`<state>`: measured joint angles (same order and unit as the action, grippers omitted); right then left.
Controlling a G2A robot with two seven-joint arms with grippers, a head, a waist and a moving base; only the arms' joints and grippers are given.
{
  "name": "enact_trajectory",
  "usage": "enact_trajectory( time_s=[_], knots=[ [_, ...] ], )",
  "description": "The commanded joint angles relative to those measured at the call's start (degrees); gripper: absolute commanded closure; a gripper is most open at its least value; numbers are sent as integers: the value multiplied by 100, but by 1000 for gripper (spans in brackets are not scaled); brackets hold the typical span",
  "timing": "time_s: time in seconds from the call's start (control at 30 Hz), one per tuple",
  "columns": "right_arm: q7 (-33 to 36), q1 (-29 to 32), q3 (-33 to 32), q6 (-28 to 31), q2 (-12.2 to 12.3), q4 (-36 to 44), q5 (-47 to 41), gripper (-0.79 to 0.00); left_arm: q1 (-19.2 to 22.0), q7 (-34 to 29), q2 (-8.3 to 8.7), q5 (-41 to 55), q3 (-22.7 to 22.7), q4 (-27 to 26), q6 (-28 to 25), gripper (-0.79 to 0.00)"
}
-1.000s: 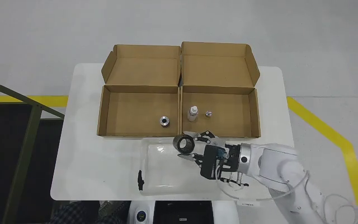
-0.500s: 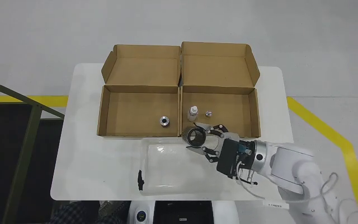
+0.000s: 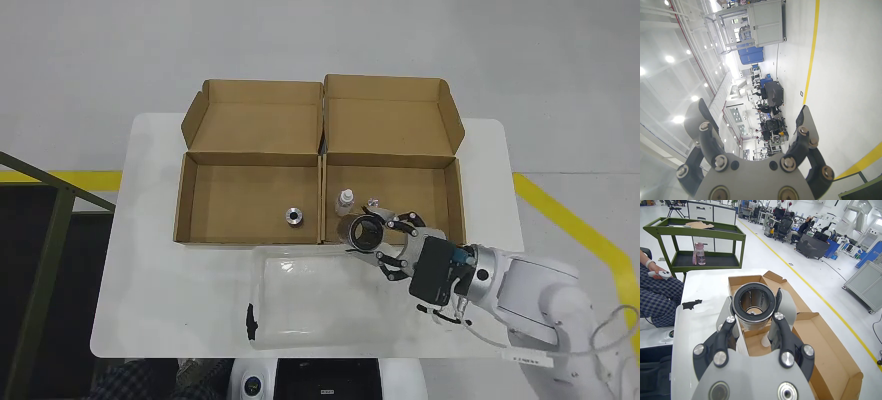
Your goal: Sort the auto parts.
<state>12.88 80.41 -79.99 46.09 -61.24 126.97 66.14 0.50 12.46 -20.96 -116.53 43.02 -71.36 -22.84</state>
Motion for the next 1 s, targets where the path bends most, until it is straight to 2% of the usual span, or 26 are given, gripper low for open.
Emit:
enact_trajectory(
  time_s=[0.0,0.43,0.97],
  knots=[
    [19,-40,29,-23,2,-43,6,0,0,0,0,0,0,0,0,-785],
    [600,-886,1111,-381,-92,-427,347,0,0,0,0,0,0,0,0,-785],
    [1128,-2540,2761,-1156,-486,-1877,255,0,0,0,0,0,0,0,0,-785]
  ],
)
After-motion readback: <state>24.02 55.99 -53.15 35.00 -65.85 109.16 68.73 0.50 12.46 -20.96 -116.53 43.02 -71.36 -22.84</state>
